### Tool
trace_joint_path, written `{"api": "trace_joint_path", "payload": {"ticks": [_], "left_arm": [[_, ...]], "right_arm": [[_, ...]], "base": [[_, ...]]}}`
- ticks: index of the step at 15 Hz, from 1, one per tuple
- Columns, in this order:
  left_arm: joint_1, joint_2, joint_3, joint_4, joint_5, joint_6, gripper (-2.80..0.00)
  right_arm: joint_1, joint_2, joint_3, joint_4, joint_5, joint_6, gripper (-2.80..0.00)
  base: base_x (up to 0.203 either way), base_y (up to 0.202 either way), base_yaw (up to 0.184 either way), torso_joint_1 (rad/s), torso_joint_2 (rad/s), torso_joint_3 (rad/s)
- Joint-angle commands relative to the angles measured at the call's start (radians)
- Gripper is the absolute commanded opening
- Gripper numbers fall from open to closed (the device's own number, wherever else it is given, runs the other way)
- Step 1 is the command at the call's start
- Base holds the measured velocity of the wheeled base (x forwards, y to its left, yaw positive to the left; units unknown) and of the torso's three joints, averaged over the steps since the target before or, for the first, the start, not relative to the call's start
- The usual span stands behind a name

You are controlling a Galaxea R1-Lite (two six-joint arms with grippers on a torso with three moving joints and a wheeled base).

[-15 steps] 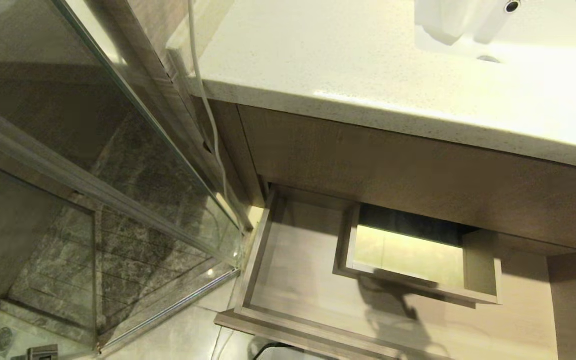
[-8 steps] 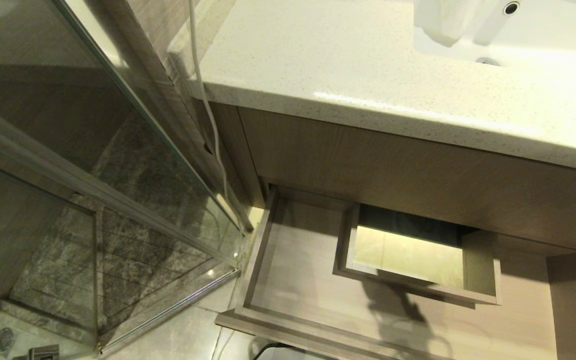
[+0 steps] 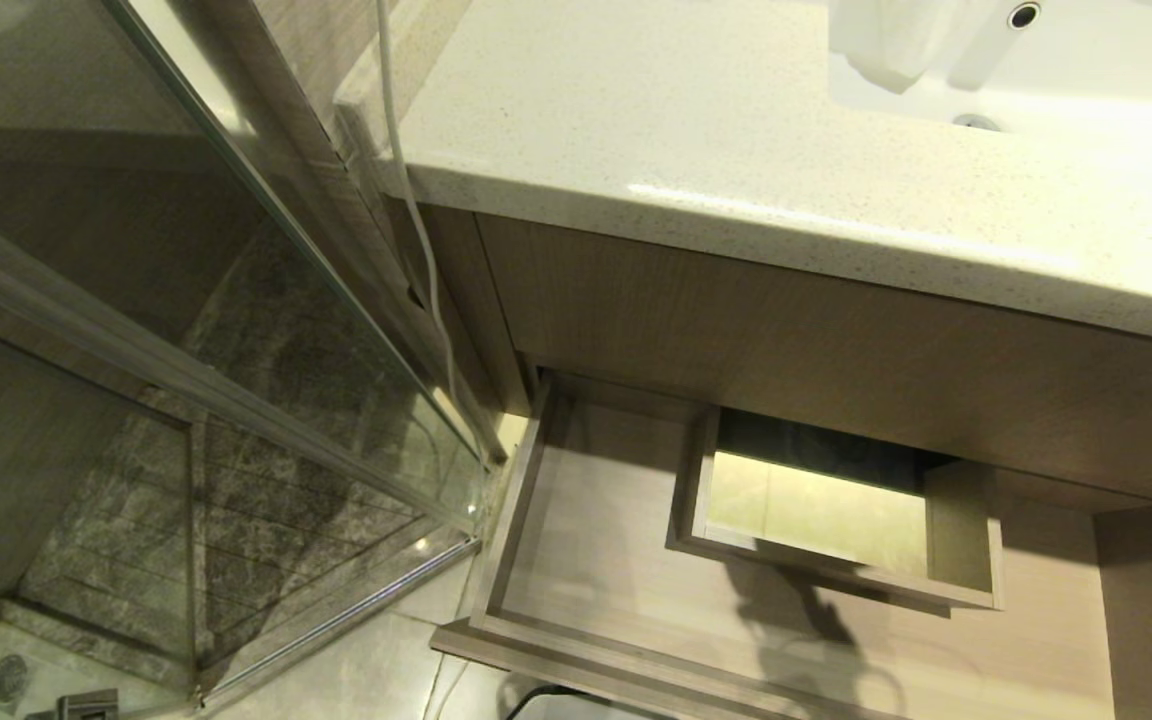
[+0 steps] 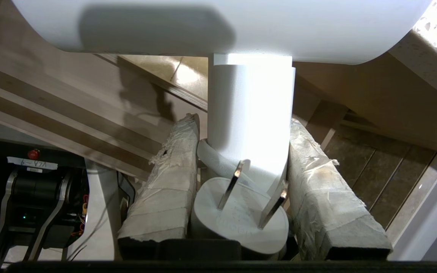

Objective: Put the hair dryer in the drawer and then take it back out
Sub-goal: Place it on the countertop

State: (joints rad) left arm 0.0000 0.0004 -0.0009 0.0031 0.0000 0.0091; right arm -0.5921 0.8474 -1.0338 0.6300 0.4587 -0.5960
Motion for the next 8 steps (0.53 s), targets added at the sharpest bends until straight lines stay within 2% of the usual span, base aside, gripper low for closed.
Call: {"api": "trace_joint_path", "payload": {"ticks": [1, 8], "left_arm": [[0.000, 0.000, -0.001, 0.000, 0.000, 0.000, -2.80], [0.000, 0.000, -0.001, 0.000, 0.000, 0.000, -2.80]], "right_arm": [[0.000, 0.007, 0.000, 0.003, 0.003, -0.004, -2.80], [0.002, 0.021, 0.001, -0.027, 0.008, -0.033, -2.80]], "base": [[0.000, 0.000, 0.000, 0.000, 0.00, 0.000], [0.000, 0.000, 0.000, 0.000, 0.00, 0.000]]}}
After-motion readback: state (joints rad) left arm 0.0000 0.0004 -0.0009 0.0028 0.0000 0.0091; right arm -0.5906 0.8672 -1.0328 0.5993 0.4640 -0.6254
